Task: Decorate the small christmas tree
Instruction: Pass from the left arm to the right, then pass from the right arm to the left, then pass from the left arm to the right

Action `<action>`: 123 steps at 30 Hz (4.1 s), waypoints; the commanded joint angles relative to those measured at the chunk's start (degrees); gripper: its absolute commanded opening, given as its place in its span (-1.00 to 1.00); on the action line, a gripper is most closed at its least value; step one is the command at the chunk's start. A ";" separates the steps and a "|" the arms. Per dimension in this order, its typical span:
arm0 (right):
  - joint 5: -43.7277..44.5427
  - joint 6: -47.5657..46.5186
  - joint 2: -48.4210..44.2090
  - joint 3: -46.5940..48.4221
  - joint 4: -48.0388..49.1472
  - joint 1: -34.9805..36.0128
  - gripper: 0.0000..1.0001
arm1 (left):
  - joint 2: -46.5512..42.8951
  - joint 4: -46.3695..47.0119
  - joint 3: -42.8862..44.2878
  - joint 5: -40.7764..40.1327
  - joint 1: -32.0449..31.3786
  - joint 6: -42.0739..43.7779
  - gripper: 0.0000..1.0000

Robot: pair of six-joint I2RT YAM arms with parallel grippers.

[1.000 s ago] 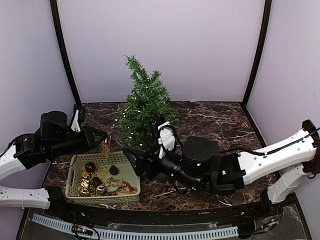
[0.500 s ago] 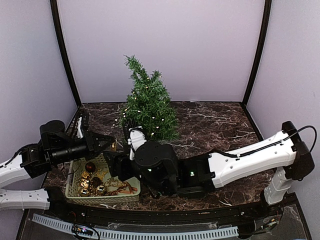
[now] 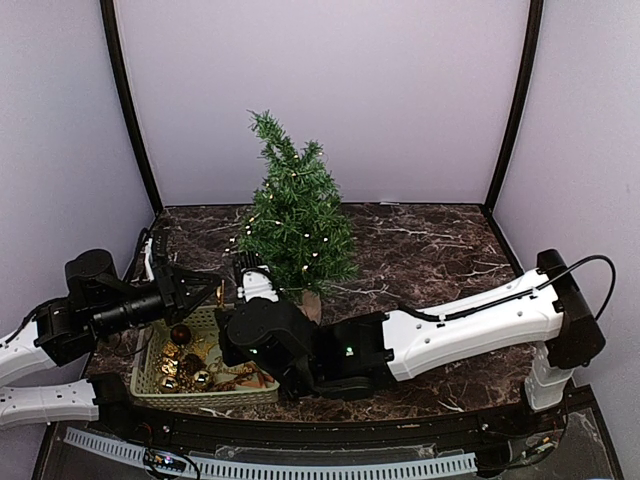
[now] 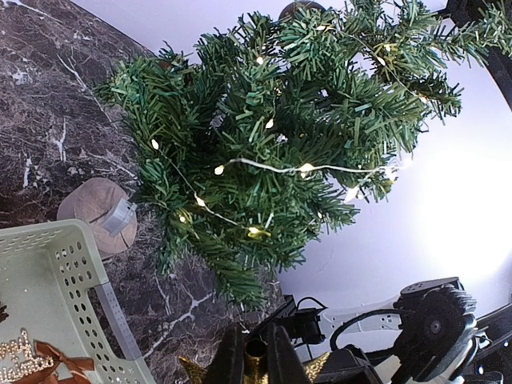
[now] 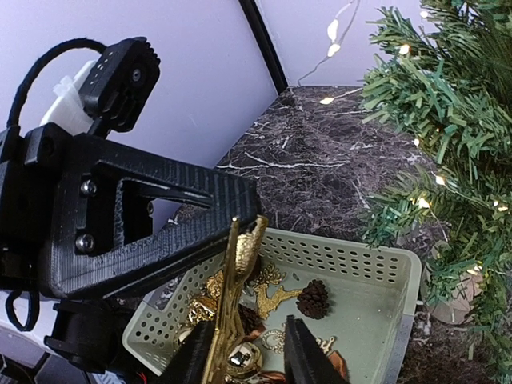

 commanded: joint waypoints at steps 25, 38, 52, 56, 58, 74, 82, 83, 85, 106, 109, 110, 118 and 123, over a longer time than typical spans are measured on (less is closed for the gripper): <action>-37.53 -12.38 -21.52 -8.86 -13.50 -6.39 -1.00 | 3.96 -18.68 16.49 23.47 -0.26 33.09 0.24; -59.90 -17.11 -22.26 -5.69 -26.31 -10.04 -1.00 | 10.52 -22.81 21.82 36.23 -1.76 43.38 0.31; -66.31 -18.12 -21.36 -4.55 -25.97 -12.50 -1.00 | 19.30 -20.66 25.56 28.16 -12.70 46.83 0.09; -67.69 -18.36 -20.88 -4.22 -26.28 -12.48 -1.00 | 20.65 -20.28 26.04 27.94 -12.88 47.49 -0.17; -67.87 -18.45 -20.89 -4.22 -26.23 -12.48 -1.00 | 21.08 -20.22 26.02 28.05 -12.95 47.49 -0.28; -66.85 -19.16 -22.05 -5.97 -24.86 -13.15 -1.00 | 19.45 -15.60 23.20 35.62 -13.16 42.25 -1.00; -53.89 -15.30 -34.53 -18.01 -12.57 -16.17 0.58 | 17.06 -6.38 20.97 22.82 -13.15 39.77 -1.00; -51.33 -13.87 -37.48 -21.39 -8.53 -16.80 0.61 | 16.88 -4.28 20.64 19.50 -13.15 38.70 -1.00; -46.64 -10.78 -43.94 -29.75 3.65 -17.83 0.66 | 16.73 3.25 19.30 16.15 -13.08 37.29 -1.00; -43.94 -11.97 -34.55 -36.34 54.65 -15.39 0.48 | 18.94 41.45 14.67 7.55 -13.06 33.94 -1.00; -45.72 -12.84 -31.94 -33.38 55.69 -15.30 0.35 | 19.13 43.09 14.19 7.61 -13.06 33.32 -1.00; -46.12 -12.98 -31.17 -32.63 56.06 -15.26 0.29 | 19.19 43.31 14.09 7.59 -13.06 33.13 -1.00; -47.93 -13.35 -28.08 -28.80 57.27 -14.97 -0.31 | 19.72 44.97 13.53 7.30 -13.08 32.77 -1.00; -47.67 -14.15 -27.33 -27.86 57.70 -14.31 -0.81 | 20.30 45.15 13.45 6.74 -13.06 32.82 -1.00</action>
